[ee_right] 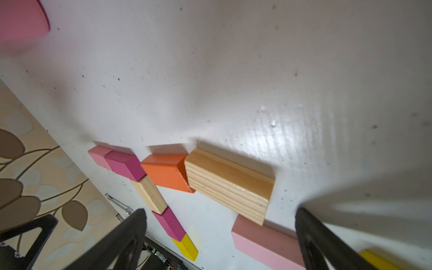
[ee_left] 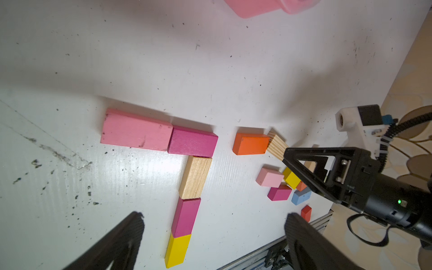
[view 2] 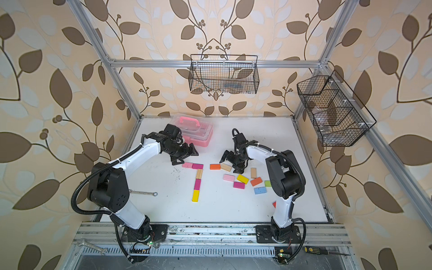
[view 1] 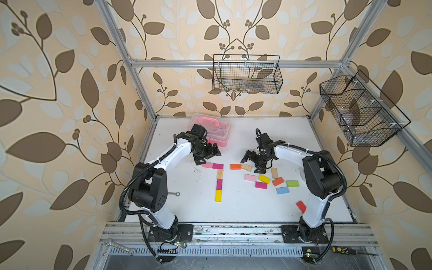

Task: Assemble the number 7 with building blocks
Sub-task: Assemble the building block at the center of the board.

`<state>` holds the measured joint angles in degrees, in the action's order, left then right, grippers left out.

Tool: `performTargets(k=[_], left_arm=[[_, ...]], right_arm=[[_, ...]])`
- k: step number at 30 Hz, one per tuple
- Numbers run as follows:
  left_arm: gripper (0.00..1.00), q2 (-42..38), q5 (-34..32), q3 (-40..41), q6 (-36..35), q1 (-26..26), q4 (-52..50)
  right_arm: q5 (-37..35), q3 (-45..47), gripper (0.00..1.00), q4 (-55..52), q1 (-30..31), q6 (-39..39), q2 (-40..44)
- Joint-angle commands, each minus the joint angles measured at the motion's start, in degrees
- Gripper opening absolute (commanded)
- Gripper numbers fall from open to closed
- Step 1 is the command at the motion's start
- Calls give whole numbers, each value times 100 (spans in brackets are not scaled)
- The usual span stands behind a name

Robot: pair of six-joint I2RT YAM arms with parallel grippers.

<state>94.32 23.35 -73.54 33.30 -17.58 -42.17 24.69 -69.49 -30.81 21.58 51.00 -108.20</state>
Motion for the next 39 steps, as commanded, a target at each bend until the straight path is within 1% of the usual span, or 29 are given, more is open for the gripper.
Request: performTargets(k=[1,9,11,24,30,34,36,39], left_arm=[[97,-257,-129,30,44,18,-37],[97,-227,-129,19,28,18,-54],[97,-229,-129,17,30,18,-54],[97,-283,-156,68,36,18,-55],[97,-285,-156,58,46,18,-62],[97,-293,-171,47,44,18,-81],[97,-292,-166,32,39,18,-89],[97,-277,-173,-6,29,18,-112]], right_arm=[[-23,-95,100,57,39,126,-302],[-69,-141,100,145,30,193,-437],[-78,-305,100,149,30,193,-465],[-134,-580,100,89,-29,151,-585],[-459,-840,100,-303,-66,-192,-635],[-736,-1259,100,-665,-24,-576,-701],[-687,-1483,100,-719,25,-775,-780],[-385,-1827,100,-733,87,-1007,-1028]])
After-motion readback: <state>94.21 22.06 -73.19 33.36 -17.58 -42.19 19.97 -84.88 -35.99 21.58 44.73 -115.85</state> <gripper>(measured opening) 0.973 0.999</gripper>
